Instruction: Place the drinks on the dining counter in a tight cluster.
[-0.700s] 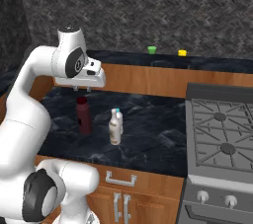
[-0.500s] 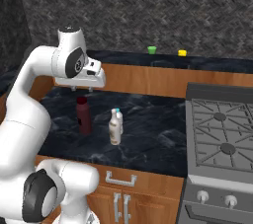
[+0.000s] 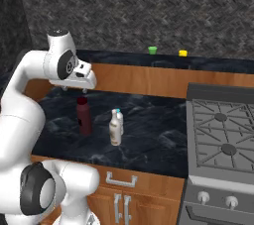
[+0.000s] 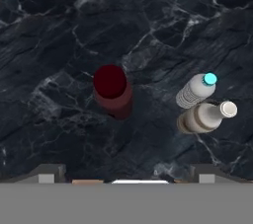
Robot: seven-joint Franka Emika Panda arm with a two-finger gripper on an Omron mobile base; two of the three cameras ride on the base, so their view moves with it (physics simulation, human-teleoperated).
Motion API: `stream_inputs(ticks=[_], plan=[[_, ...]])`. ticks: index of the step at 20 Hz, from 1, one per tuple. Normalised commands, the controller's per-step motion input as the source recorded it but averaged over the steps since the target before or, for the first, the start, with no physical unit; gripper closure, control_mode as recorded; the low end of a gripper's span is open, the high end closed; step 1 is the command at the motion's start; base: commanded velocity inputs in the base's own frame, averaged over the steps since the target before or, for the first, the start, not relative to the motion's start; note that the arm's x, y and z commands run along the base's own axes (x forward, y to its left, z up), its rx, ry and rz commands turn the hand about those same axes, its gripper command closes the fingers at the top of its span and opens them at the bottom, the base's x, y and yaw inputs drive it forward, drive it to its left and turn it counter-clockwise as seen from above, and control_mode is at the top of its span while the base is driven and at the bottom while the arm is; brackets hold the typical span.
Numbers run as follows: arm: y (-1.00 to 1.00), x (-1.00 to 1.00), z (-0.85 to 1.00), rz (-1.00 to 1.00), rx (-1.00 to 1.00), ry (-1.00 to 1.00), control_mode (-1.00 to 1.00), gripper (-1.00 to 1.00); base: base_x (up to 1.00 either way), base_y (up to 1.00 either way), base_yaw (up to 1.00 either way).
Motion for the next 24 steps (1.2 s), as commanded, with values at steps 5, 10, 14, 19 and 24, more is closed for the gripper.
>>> stream_inputs(ticks=[5, 10, 14, 19, 24], plan=[[0.35, 0.59, -0.18, -0.09, -0.02, 0.00, -1.00, -1.00, 0.00, 0.00, 0.00], [0.11, 0.52, -0.21, -0.05, -0.01, 0.08, -1.00, -1.00, 0.00, 0.00, 0.00], [0.00, 0.31, -0.24, -0.02, 0.00, 0.19, -1.00, -1.00, 0.00, 0.00, 0.00], [0.00, 0.14, -0.17, 0.00, 0.00, 0.09, -1.00, -1.00, 0.00, 0.00, 0.00], [0.00, 0.00, -0.20, 0.00, -0.06, 0.02, -1.00, -1.00, 0.00, 0.00, 0.00]])
